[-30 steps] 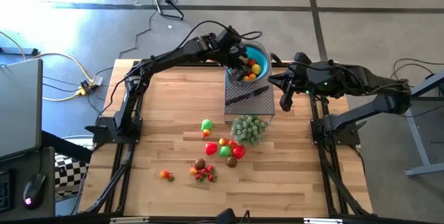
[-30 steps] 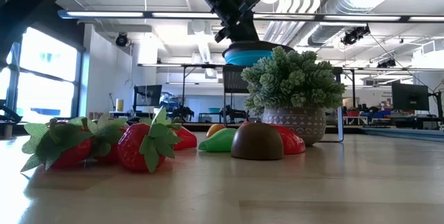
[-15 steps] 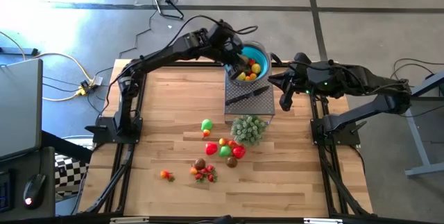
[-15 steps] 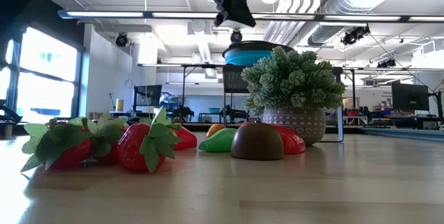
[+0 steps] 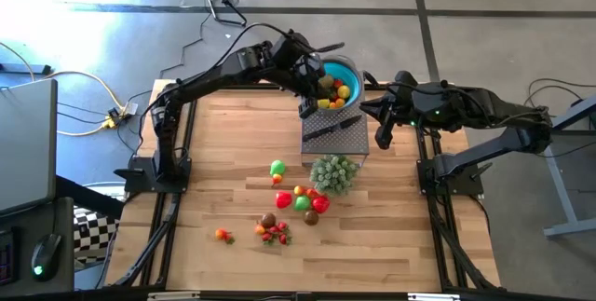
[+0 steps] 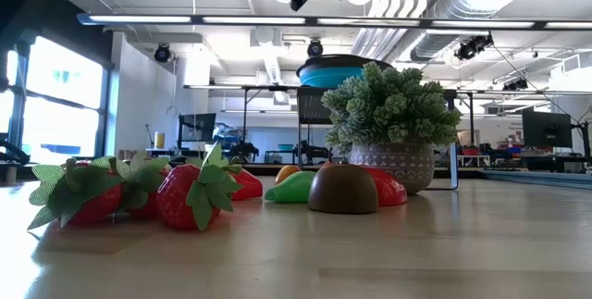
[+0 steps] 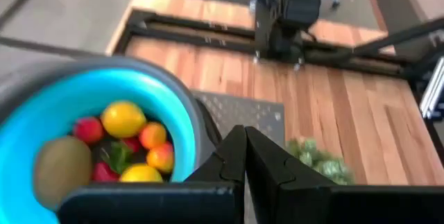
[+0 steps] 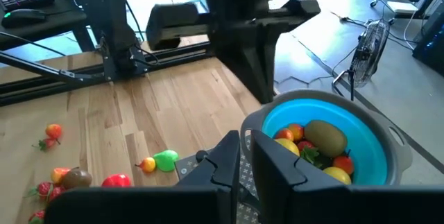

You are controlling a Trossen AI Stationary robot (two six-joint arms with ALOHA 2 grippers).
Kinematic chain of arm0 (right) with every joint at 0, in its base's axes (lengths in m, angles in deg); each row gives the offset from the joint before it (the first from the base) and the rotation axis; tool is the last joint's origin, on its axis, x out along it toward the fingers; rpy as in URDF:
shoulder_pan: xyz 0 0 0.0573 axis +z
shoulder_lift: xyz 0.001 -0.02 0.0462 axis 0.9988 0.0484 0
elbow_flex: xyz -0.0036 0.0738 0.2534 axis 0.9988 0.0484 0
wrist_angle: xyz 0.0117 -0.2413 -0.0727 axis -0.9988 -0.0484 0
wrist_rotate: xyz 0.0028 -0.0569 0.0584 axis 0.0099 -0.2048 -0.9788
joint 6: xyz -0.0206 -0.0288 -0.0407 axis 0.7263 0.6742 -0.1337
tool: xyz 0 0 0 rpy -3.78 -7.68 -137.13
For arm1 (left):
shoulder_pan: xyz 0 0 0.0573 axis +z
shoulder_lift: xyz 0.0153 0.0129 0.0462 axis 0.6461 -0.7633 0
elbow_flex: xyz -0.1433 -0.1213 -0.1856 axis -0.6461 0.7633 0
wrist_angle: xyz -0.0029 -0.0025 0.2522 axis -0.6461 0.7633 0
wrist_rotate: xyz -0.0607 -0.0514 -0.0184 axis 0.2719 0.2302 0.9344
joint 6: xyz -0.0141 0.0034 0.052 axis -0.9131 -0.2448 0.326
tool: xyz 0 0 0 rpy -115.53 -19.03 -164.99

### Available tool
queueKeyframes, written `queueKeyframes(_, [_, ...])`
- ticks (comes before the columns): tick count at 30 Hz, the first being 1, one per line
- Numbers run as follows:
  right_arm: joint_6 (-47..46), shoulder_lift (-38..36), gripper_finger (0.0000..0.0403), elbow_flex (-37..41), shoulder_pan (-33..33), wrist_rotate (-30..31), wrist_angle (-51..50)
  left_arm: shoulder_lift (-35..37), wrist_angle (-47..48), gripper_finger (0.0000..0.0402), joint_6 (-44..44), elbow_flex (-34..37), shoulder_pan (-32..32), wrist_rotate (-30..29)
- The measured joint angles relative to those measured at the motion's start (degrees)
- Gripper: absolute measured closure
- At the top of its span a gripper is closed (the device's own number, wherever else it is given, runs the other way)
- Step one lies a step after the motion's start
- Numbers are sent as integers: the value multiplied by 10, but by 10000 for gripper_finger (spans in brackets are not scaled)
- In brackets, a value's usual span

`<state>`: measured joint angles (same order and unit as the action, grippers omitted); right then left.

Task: Pick & Place Fruit
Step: Put the brown kiwi into the blue strainer bowl

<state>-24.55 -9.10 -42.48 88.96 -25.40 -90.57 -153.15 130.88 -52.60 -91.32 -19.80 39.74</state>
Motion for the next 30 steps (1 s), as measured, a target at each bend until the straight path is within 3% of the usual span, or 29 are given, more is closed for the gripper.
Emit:
queueKeyframes(11, [0, 0, 374, 0, 0, 0, -5, 49, -77, 401, -45, 129, -59, -3])
queueKeyframes(20, [0, 0, 374, 0, 0, -7, -11, 210, -284, 401, -44, 332, -102, -24])
queueKeyframes(30, [0, 0, 374, 0, 0, -79, -10, 387, -390, 401, -69, 532, -143, -50])
